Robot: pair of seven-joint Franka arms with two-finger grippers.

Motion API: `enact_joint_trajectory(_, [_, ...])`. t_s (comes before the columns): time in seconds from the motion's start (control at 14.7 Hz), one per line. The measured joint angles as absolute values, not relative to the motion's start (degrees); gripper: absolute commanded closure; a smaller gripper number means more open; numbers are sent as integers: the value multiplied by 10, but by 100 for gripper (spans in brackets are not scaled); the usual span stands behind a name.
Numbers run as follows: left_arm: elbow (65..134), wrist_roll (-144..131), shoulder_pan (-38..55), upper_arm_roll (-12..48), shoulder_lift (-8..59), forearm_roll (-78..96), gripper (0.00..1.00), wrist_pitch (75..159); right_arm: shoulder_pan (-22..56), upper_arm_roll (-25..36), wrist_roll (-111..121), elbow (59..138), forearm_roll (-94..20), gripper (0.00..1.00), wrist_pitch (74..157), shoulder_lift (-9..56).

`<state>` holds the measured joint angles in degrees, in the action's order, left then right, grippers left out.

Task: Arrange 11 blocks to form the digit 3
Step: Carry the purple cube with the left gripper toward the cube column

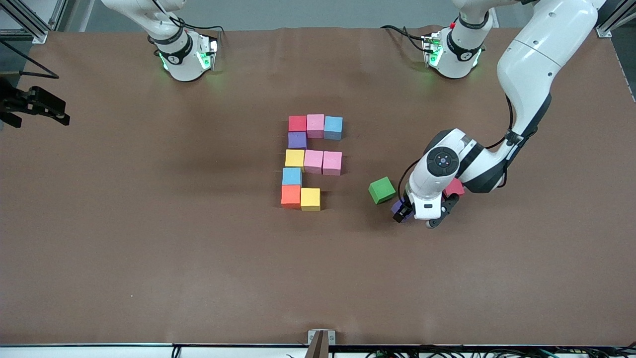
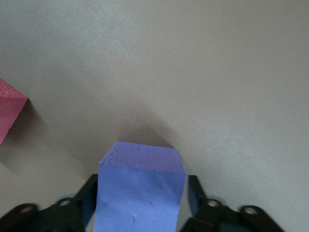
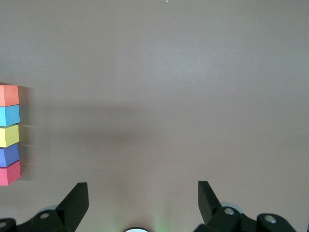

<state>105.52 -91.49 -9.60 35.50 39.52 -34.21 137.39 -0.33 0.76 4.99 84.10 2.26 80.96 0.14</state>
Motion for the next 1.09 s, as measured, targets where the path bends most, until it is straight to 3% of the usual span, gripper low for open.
enact_joint_trajectory(0.14, [1053,-915,-96,355,396,-342,74,1374,-3,7,50,845,21,0,804,-4])
enact_joint_trajectory(0.34, [1041,-920,-98,352,396,-337,75,1368,-2,5,50,859,20,0,802,-17])
enact_joint_trajectory(0.61, [974,-925,-94,358,394,-274,75,1284,-2,5,50,891,14,0,802,-50])
enact_joint_trajectory(0.82, [916,-999,-52,361,393,-244,75,1230,-2,4,50,897,12,0,810,-57])
enact_joint_trajectory(1.09, [891,-1197,33,356,397,-243,75,1223,-2,4,50,892,12,0,815,-58])
